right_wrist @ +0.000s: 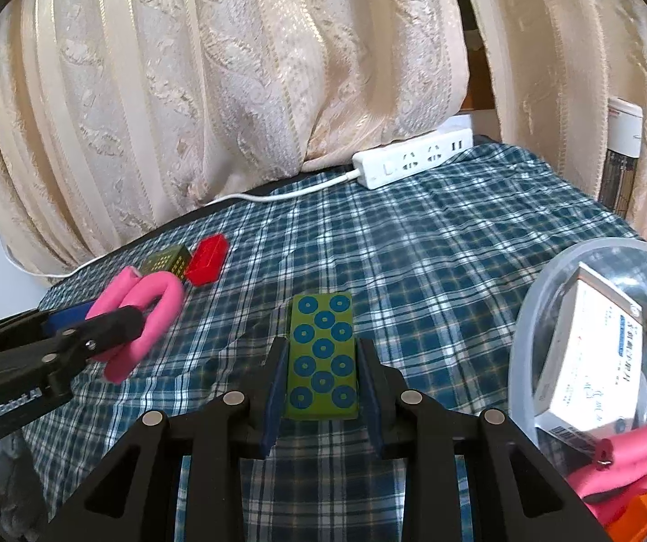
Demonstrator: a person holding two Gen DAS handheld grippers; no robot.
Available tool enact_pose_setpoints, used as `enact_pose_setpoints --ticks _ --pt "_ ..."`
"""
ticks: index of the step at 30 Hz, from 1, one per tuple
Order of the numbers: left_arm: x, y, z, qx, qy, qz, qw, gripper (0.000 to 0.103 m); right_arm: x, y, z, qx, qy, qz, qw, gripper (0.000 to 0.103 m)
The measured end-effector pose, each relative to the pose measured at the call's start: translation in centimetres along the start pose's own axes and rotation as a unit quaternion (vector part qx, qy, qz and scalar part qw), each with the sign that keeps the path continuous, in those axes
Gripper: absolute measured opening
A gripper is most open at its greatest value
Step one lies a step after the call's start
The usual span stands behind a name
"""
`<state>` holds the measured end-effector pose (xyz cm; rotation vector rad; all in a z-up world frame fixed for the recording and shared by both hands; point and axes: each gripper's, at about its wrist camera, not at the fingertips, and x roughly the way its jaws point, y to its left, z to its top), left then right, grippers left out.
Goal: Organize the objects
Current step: 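Carry the pink grip with the left gripper while the right gripper carries the dotted brick to the bowl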
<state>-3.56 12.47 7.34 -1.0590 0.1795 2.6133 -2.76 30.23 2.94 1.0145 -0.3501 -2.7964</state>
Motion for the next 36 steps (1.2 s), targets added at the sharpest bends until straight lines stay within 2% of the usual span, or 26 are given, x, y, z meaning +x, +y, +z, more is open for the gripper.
enact_pose_setpoints --ticks 6,12,25,36 --pt "-0.7 -1.7 0.0 0.015 -0.005 -0.01 0.9998 0.038 -2.8 -1.2 -0.4 0.022 -0.017 0.009 1.0 0.031" --pt "-1.1 -4.2 0.4 0.034 -0.01 -0.024 0.9991 0.038 -6.7 -3.3 -0.1 0.034 -0.048 -0.001 0.998 0.031" --pt "-1.3 -9.4 1.0 0.076 -0.013 -0.054 0.9956 0.038 -12.2 -12.7 -0.8 0.12 -0.074 -0.063 0.988 0.032" --pt "-0.8 -13.0 1.6 0.1 -0.007 -0.075 0.9921 0.038 -13.4 -17.1 -2.0 0.149 -0.077 -0.109 0.98 0.031"
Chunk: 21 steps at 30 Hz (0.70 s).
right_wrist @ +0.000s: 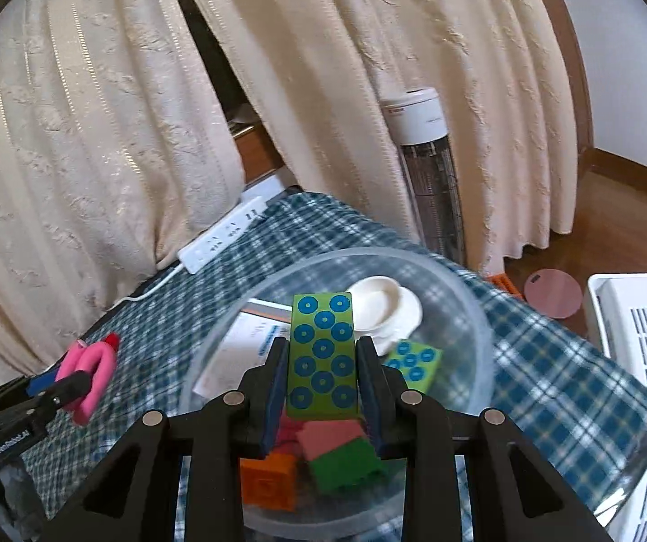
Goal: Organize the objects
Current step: 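Carry the pink grip with the left gripper while the right gripper carries the dotted brick to the bowl, then lower the dotted brick into the bowl with the right gripper while the left lowers the pink grip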
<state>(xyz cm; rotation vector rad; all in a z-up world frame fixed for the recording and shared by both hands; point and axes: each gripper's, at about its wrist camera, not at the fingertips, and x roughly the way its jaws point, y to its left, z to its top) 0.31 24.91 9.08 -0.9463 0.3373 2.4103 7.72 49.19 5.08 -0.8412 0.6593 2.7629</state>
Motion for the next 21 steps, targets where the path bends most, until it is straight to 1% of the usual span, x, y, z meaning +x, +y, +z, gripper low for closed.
enact_pose_setpoints --ticks 7,21 --pt "0.8 -1.5 0.5 0.011 0.006 -0.009 0.9999 0.038 0.3 -1.1 -0.1 -0.005 -0.002 -0.027 1.0 0.031" --pt "3.0 -4.0 1.7 0.026 0.021 -0.03 0.999 0.038 0.7 -2.0 -0.2 0.001 0.003 -0.033 0.999 0.032"
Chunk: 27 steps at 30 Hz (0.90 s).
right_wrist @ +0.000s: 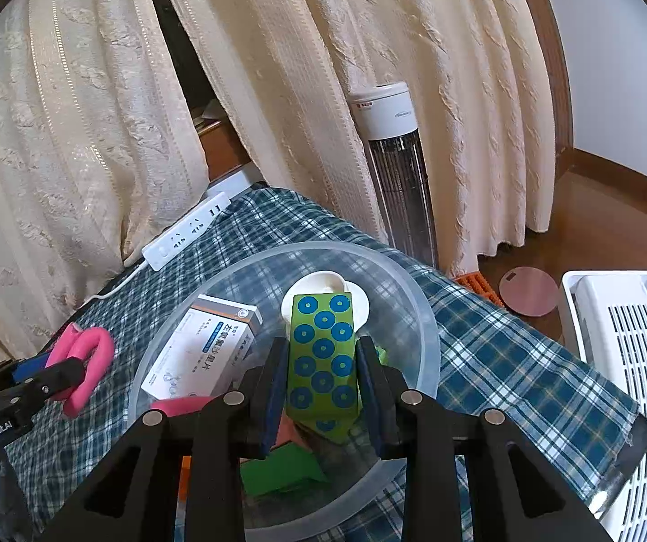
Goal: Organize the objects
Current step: 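Lower the dotted brick into the bowl with the right gripper while the left lowers the pink grip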
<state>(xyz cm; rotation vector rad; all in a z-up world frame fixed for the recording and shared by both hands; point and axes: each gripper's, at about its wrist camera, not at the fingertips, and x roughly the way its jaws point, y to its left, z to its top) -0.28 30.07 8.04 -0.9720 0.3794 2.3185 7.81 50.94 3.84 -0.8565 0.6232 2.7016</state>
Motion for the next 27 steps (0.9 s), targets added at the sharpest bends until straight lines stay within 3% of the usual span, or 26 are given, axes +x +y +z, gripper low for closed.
enact_pose_setpoints --ticks 27 --pt "1.9 -3.5 1.8 0.031 0.005 -0.031 0.999 0.038 -0.3 -0.4 0.2 0.005 -0.004 0.0 1.0 0.033"
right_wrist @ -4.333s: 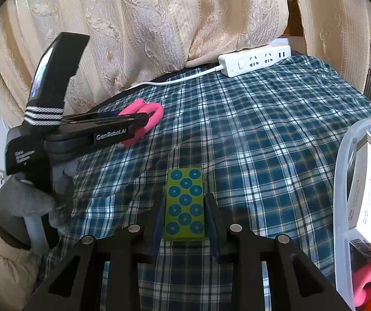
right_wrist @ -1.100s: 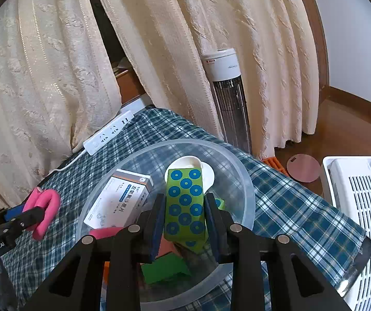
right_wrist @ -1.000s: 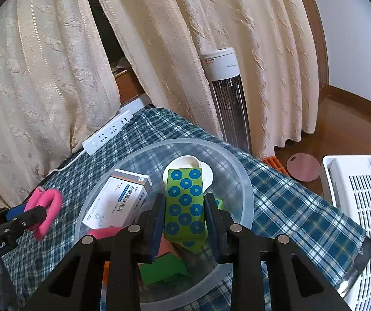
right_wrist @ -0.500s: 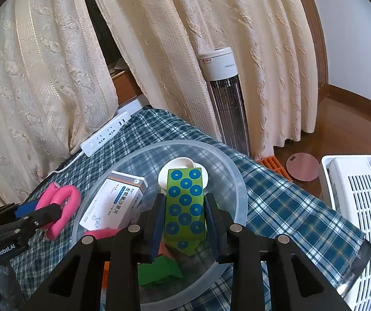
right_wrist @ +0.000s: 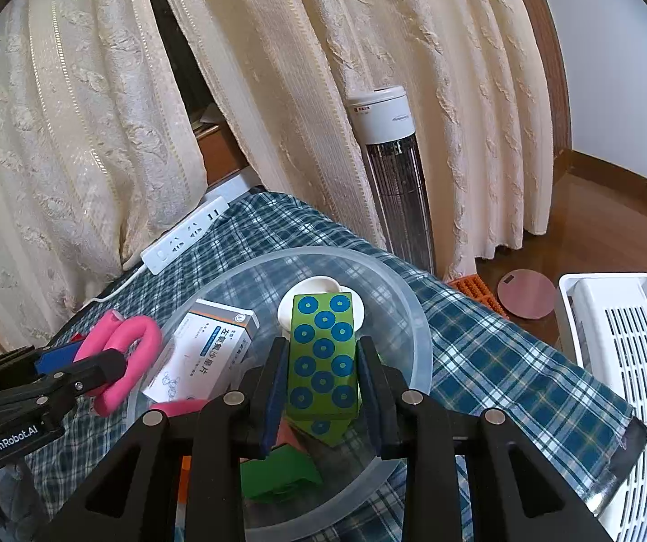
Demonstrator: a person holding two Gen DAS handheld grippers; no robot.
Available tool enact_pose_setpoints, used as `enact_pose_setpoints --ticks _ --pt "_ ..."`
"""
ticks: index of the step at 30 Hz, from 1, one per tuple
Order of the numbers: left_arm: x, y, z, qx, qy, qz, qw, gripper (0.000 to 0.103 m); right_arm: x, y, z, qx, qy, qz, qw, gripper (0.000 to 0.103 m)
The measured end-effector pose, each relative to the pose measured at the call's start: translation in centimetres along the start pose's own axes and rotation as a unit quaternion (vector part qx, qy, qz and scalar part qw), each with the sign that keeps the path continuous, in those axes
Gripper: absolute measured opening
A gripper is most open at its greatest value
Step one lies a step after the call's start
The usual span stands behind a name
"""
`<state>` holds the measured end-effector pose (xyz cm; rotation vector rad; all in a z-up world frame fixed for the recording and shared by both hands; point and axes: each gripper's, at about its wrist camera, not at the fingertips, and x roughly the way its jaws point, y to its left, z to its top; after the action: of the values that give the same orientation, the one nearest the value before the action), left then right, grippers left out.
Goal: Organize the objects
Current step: 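Lower the dotted brick into the bowl with the right gripper while the left lowers the pink grip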
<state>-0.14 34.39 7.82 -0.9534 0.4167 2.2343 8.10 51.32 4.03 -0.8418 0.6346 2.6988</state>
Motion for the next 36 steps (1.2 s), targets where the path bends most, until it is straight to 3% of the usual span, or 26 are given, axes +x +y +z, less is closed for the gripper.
enact_pose_setpoints --ticks 11,20,21,24,36 --pt "0.8 -1.5 1.0 0.01 -0.003 -0.017 0.9998 0.038 -0.6 -0.2 0.3 0.002 -0.014 -0.009 1.0 0.038" --pt "2.7 -2.5 2.4 -0.008 0.003 -0.057 0.9984 0.039 -0.6 -0.4 0.4 0.005 -0.013 -0.009 1.0 0.038" --pt "3.0 -2.7 2.5 -0.01 0.004 -0.063 0.9979 0.041 -0.6 -0.4 0.3 0.005 -0.013 -0.009 1.0 0.038" --pt "3.3 -2.8 2.6 -0.014 0.004 -0.074 0.9971 0.073 -0.5 -0.4 0.3 0.006 -0.011 -0.009 1.0 0.038" --pt "2.6 0.0 1.5 -0.041 -0.002 -0.045 0.9981 0.074 -0.2 0.0 0.0 0.002 -0.007 -0.006 1.0 0.037"
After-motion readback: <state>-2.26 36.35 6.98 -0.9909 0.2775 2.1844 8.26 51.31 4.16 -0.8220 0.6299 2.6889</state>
